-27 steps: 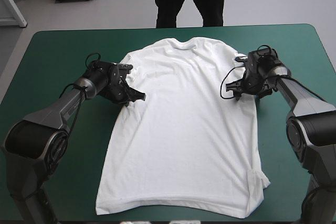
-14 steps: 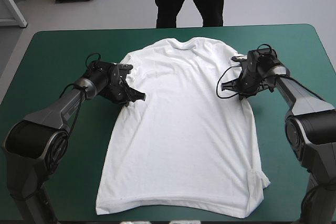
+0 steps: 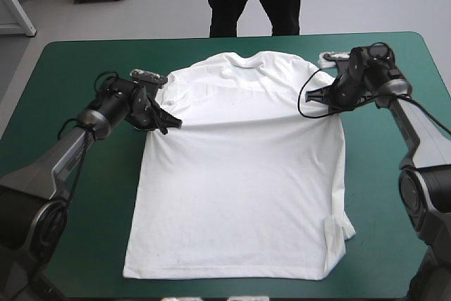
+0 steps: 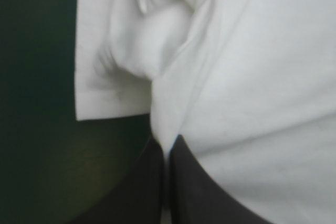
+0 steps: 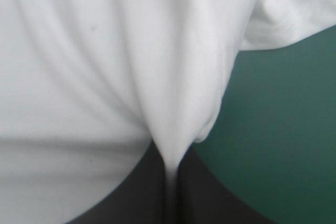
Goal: Fold the cloth
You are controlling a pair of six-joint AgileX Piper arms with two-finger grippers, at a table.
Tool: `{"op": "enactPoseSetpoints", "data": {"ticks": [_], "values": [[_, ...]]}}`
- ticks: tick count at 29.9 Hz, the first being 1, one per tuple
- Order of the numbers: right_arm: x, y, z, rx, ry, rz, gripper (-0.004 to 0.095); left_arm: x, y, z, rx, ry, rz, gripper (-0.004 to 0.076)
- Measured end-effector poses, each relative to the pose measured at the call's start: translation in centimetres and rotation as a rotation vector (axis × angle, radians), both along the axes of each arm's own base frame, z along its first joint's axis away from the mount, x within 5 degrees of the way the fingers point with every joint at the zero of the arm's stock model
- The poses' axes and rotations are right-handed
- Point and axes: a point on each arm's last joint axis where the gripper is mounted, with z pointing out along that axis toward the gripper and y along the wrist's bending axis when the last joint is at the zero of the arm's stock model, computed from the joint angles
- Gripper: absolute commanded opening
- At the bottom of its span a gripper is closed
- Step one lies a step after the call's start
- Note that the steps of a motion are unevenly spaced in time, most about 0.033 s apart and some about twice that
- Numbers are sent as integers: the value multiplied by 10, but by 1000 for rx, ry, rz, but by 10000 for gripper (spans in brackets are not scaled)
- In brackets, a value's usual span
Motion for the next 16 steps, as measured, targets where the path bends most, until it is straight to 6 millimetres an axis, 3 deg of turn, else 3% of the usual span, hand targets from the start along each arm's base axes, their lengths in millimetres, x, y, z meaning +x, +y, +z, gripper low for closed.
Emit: {"op": "enactPoseSetpoints", "data": {"ticks": [8, 13, 16], "values": [[-50, -4, 109, 109, -261, 44, -17, -38, 14, 122, -74, -319, 5, -9], [-89, -5, 161, 156, -406, 66, -17, -71, 22, 191, -159, -498, 10, -9], [-111, -4, 184, 189, -476, 90, -17, -92, 26, 221, -219, -581, 5, -9]]}}
